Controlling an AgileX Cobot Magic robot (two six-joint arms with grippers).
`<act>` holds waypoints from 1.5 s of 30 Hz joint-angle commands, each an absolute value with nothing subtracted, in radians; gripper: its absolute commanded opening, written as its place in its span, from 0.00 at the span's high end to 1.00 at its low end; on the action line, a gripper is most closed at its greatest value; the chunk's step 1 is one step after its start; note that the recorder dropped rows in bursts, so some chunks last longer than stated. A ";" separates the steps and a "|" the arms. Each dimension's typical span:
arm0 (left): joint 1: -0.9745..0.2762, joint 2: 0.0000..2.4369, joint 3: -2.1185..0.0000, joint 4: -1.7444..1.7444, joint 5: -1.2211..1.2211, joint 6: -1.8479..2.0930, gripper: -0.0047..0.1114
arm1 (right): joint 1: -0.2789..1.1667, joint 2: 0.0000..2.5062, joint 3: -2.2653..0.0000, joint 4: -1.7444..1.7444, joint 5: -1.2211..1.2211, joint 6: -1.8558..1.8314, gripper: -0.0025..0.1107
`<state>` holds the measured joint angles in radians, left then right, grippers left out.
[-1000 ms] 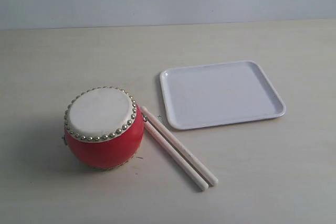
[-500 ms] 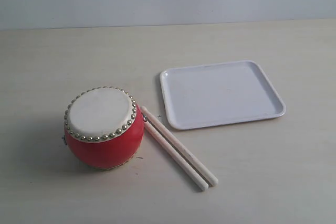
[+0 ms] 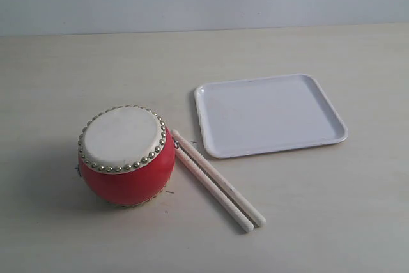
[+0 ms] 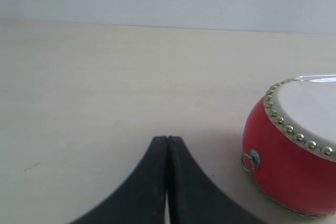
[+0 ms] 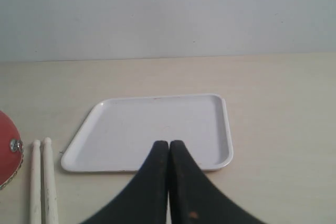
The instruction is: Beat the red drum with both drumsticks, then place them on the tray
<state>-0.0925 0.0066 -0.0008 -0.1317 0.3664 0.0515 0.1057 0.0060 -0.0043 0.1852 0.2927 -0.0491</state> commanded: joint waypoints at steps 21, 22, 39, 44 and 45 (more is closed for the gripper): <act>-0.090 0.000 0.000 -0.137 0.357 0.050 0.96 | 0.099 0.000 0.000 0.186 0.282 -0.051 0.98; -0.090 0.000 0.000 -0.137 0.357 0.050 0.96 | 0.099 0.000 0.000 0.186 0.284 -0.051 0.98; -0.090 0.000 0.000 -0.545 0.121 0.046 0.96 | 0.099 0.000 0.000 0.186 0.287 -0.051 0.98; -0.090 0.000 0.000 -0.591 0.060 0.046 0.96 | 0.099 0.000 0.000 0.186 0.287 -0.051 0.98; -0.090 0.000 0.000 -0.602 0.060 0.046 0.96 | 0.099 0.000 0.000 0.186 0.287 -0.051 0.98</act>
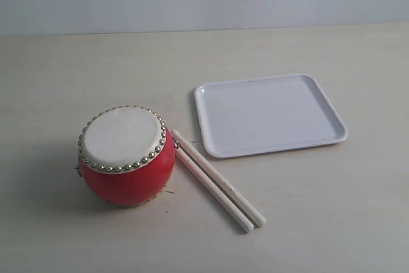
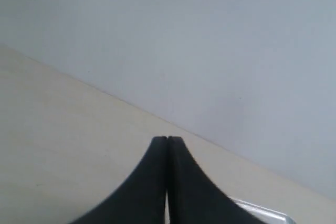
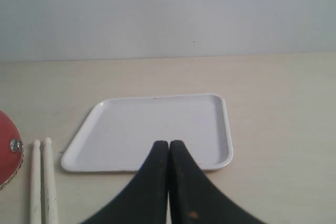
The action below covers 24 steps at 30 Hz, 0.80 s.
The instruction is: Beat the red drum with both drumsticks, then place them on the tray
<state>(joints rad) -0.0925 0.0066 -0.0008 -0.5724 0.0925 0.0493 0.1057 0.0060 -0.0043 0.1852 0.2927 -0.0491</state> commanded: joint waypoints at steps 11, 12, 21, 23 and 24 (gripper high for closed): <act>-0.092 0.093 -0.264 -0.671 0.199 0.201 0.96 | 0.099 0.000 0.000 0.186 0.287 -0.051 0.98; -0.092 0.129 -0.294 -0.696 0.202 0.239 0.96 | 0.099 0.000 0.000 0.186 0.287 -0.051 0.98; -0.092 0.547 -0.542 -1.296 0.465 0.880 0.96 | 0.099 0.000 0.000 0.186 0.287 -0.051 0.98; -0.092 0.636 -0.591 -1.413 0.605 1.035 0.96 | 0.099 0.000 0.000 0.186 0.287 -0.051 0.98; -0.092 0.684 -0.612 -1.450 0.684 1.092 0.96 | 0.099 0.000 0.000 0.186 0.287 -0.051 0.98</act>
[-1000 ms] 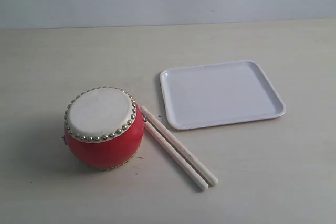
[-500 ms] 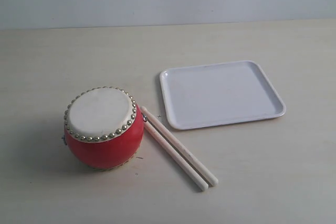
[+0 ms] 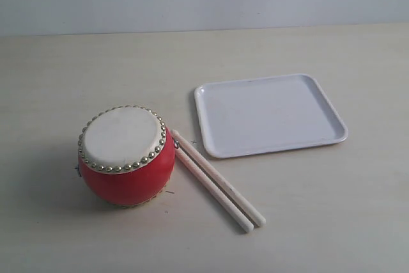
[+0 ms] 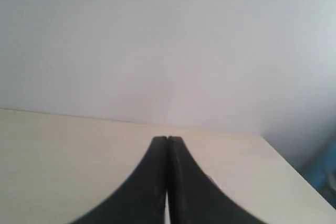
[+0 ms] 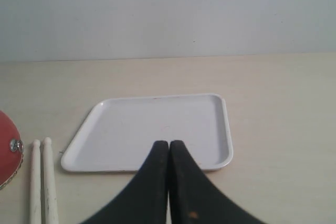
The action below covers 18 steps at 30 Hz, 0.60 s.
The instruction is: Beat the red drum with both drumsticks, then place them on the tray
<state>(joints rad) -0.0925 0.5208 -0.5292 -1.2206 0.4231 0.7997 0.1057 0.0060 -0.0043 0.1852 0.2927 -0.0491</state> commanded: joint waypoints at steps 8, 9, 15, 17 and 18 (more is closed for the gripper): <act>-0.178 0.970 -0.662 -1.423 0.739 1.117 0.96 | 0.099 0.000 0.000 0.186 0.287 -0.051 0.98; -0.218 1.002 -0.662 -1.423 0.698 1.117 0.96 | 0.099 0.000 0.000 0.186 0.287 -0.051 0.98; -0.575 1.200 -0.703 -1.385 0.424 1.129 0.96 | 0.099 0.000 0.000 0.186 0.287 -0.051 0.98; -0.688 1.271 -0.733 -1.358 0.345 1.124 0.96 | 0.099 0.000 0.000 0.186 0.287 -0.051 0.98; -0.743 1.305 -0.744 -1.355 0.308 1.122 0.96 | 0.099 0.000 0.000 0.186 0.287 -0.051 0.98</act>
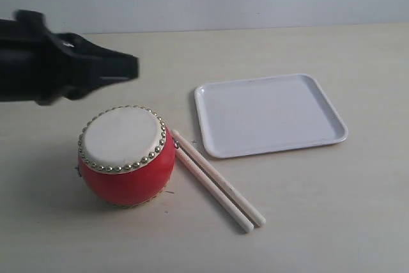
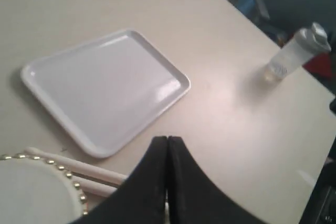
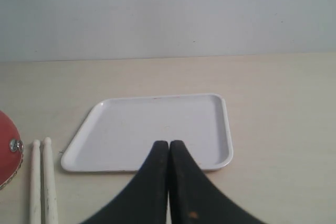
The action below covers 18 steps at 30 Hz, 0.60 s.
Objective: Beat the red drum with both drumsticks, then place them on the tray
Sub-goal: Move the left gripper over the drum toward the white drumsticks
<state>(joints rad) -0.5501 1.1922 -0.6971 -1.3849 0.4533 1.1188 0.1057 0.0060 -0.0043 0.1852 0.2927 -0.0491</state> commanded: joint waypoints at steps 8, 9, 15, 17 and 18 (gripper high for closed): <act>-0.996 1.511 -0.759 -1.457 0.046 1.114 0.96 | 0.099 0.000 0.000 0.186 0.287 -0.051 0.98; -1.008 1.534 -0.759 -1.474 0.046 1.114 0.96 | 0.099 0.000 0.000 0.186 0.287 -0.051 0.98; -1.023 1.637 -0.759 -1.484 0.046 1.114 0.96 | 0.099 0.000 0.000 0.186 0.287 -0.051 0.98; -1.023 1.663 -0.759 -1.511 0.034 1.101 0.96 | 0.099 0.000 0.000 0.186 0.287 -0.051 0.98; -1.023 1.674 -0.759 -1.538 0.006 1.076 0.96 | 0.099 0.000 0.000 0.186 0.287 -0.051 0.98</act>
<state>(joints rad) -1.0179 1.6476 -0.7534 -1.4831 0.0511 1.1135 0.1057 0.0060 -0.0043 0.1852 0.2927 -0.0491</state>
